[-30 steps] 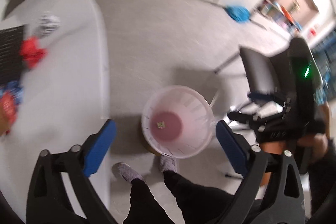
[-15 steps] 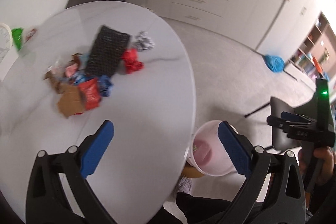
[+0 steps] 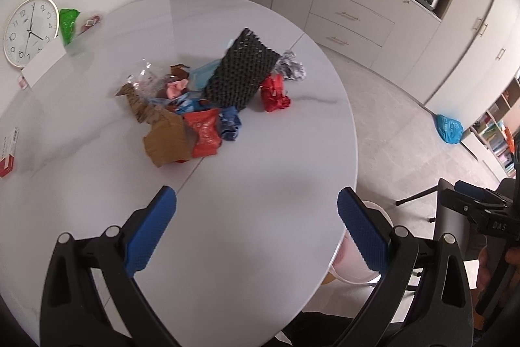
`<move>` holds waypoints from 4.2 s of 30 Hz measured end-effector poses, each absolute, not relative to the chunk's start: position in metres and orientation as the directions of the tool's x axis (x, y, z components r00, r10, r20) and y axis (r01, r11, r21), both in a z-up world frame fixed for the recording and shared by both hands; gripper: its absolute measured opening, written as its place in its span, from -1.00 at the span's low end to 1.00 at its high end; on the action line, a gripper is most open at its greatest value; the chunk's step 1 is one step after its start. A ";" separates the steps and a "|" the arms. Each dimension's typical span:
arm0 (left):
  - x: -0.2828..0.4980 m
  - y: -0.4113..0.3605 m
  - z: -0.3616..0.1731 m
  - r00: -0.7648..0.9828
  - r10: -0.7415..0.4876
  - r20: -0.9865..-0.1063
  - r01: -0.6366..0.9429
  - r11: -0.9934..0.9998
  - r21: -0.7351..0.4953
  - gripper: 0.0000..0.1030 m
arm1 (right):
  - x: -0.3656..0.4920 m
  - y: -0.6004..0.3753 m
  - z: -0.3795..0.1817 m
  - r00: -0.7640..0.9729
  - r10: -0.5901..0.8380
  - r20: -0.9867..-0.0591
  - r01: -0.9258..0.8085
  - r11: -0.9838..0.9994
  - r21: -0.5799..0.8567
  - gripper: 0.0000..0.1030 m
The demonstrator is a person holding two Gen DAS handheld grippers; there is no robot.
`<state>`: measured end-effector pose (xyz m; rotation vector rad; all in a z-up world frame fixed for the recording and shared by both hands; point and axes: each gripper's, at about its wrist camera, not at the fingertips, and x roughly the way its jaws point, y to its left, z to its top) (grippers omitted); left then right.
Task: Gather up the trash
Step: 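Grasp the brown paper bag with the left tool, then grasp the black mesh foam sheet with the right tool, then carry the paper bag and foam sheet to the bin and release both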
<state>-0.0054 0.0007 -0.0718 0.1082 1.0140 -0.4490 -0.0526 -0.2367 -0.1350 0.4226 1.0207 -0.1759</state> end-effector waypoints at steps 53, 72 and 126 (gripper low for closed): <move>0.082 0.082 -0.117 0.394 -0.260 -0.881 0.258 0.952 -0.166 -0.04 | 0.202 -0.151 -0.130 0.584 0.172 -0.793 0.353 0.826 0.440 0.95; 0.068 0.087 -0.107 0.412 -0.287 -0.865 0.324 0.933 -0.155 -0.04 | 0.217 -0.138 -0.138 0.620 0.184 -0.762 0.387 0.774 0.501 -0.67; -0.127 -0.279 -0.161 -0.136 -0.400 -0.906 0.894 0.345 -0.286 0.63 | -0.217 -0.376 -0.212 0.384 -0.202 -0.901 0.768 0.611 0.190 0.78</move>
